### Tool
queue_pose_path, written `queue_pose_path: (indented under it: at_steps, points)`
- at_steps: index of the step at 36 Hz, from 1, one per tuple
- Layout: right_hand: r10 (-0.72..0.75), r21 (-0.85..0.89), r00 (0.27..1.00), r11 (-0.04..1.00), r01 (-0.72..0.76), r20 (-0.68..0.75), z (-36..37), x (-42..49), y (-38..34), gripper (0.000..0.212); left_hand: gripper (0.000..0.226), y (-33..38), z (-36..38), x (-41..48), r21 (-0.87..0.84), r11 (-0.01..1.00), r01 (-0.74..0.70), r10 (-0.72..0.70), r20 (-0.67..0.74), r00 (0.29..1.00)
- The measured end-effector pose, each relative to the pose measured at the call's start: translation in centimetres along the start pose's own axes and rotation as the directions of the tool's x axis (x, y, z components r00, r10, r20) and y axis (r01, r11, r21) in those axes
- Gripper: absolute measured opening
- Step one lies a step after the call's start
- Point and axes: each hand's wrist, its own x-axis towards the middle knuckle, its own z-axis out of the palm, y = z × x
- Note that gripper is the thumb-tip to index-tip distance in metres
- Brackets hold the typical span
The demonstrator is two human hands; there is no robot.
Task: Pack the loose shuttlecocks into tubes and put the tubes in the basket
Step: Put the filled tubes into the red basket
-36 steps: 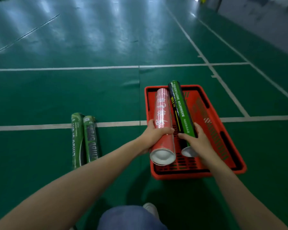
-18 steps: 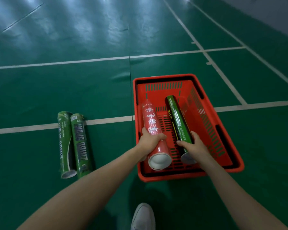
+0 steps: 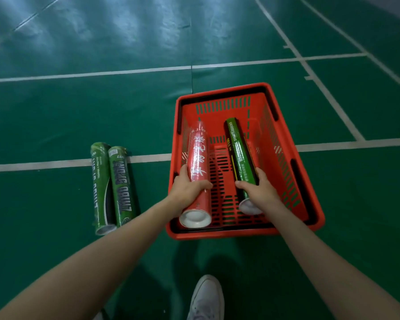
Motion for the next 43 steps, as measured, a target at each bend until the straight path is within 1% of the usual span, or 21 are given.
queue_pose_path:
  at_steps: [3, 6, 11, 15, 18, 21, 24, 26, 28, 29, 32, 35, 38, 40, 43]
  points:
    - [-0.004, 0.018, 0.999, 1.0, 0.003, 0.037, 0.7, 0.1, -0.8, 0.082, 0.084, 0.0, -0.8, -0.4, 0.031, 0.999, 0.03, -0.03, -0.023, 0.999]
    - [-0.004, 0.007, 0.999, 1.0, 0.004, 0.053, 0.8, 0.1, -1.3, 0.082, 0.086, -0.1, -1.0, -0.4, 0.05, 0.997, 0.059, -0.057, -0.038, 0.998]
    - [0.004, -0.025, 0.999, 1.0, -0.003, 0.04, 0.7, 0.3, -0.5, 0.079, 0.092, 0.5, 0.1, 0.3, 0.104, 0.994, 0.034, -0.029, -0.046, 0.999]
    - [0.068, -0.136, 0.998, 0.988, -0.067, -0.001, 0.4, 0.5, 1.3, 0.089, 0.093, 0.7, 2.0, 1.5, 0.188, 0.982, 0.0, 0.009, -0.046, 0.999]
    - [0.082, -0.198, 0.996, 0.977, -0.084, -0.018, 0.2, 0.8, 1.9, 0.092, 0.099, 0.3, 3.6, 2.4, 0.278, 0.96, -0.02, 0.029, -0.027, 0.999]
    - [0.094, -0.274, 0.996, 0.957, -0.091, 0.0, 0.5, 1.3, 2.1, 0.091, 0.104, -0.5, 4.3, 3.4, 0.337, 0.941, 0.002, 0.005, -0.019, 1.0]
    - [0.145, -0.336, 0.989, 0.932, -0.134, 0.009, 0.8, 1.9, 2.5, 0.092, 0.106, -1.5, 4.6, 4.2, 0.381, 0.923, 0.051, -0.042, -0.032, 0.999]
    - [0.208, -0.305, 0.978, 0.933, -0.191, 0.023, 0.7, 2.7, 2.6, 0.096, 0.105, -2.3, 4.7, 4.6, 0.416, 0.907, 0.07, -0.066, -0.023, 0.998]
    - [0.28, -0.219, 0.958, 0.94, -0.261, 0.06, 0.7, 3.3, 2.7, 0.1, 0.104, -3.1, 5.1, 4.9, 0.444, 0.892, 0.082, -0.087, -0.01, 0.996]
    - [0.299, -0.215, 0.952, 0.936, -0.278, 0.068, 0.8, 3.5, 2.8, 0.101, 0.103, -3.4, 5.3, 5.1, 0.458, 0.885, 0.087, -0.094, -0.007, 0.996]
    - [0.273, -0.329, 0.962, 0.911, -0.248, 0.031, 1.1, 4.1, 3.2, 0.098, 0.1, -4.1, 6.0, 5.7, 0.488, 0.869, 0.079, -0.091, 0.002, 0.996]
    - [0.284, -0.353, 0.957, 0.903, -0.245, 0.064, 1.5, 4.3, 3.2, 0.098, 0.105, -4.3, 6.4, 6.0, 0.505, 0.86, 0.078, -0.092, 0.003, 0.996]
    - [0.288, -0.383, 0.956, 0.89, -0.248, 0.051, 1.6, 4.5, 3.4, 0.095, 0.11, -4.4, 6.4, 6.3, 0.539, 0.839, 0.071, -0.103, 0.028, 0.994]
    - [0.269, -0.429, 0.962, 0.875, -0.224, 0.045, 1.5, 4.3, 3.3, 0.09, 0.105, -4.1, 6.3, 6.1, 0.585, 0.809, 0.059, -0.115, 0.058, 0.992]
    - [0.221, -0.496, 0.975, 0.849, -0.18, 0.024, 1.1, 3.6, 2.9, 0.087, 0.085, -3.0, 5.8, 5.4, 0.673, 0.739, -0.028, -0.067, 0.114, 0.991]
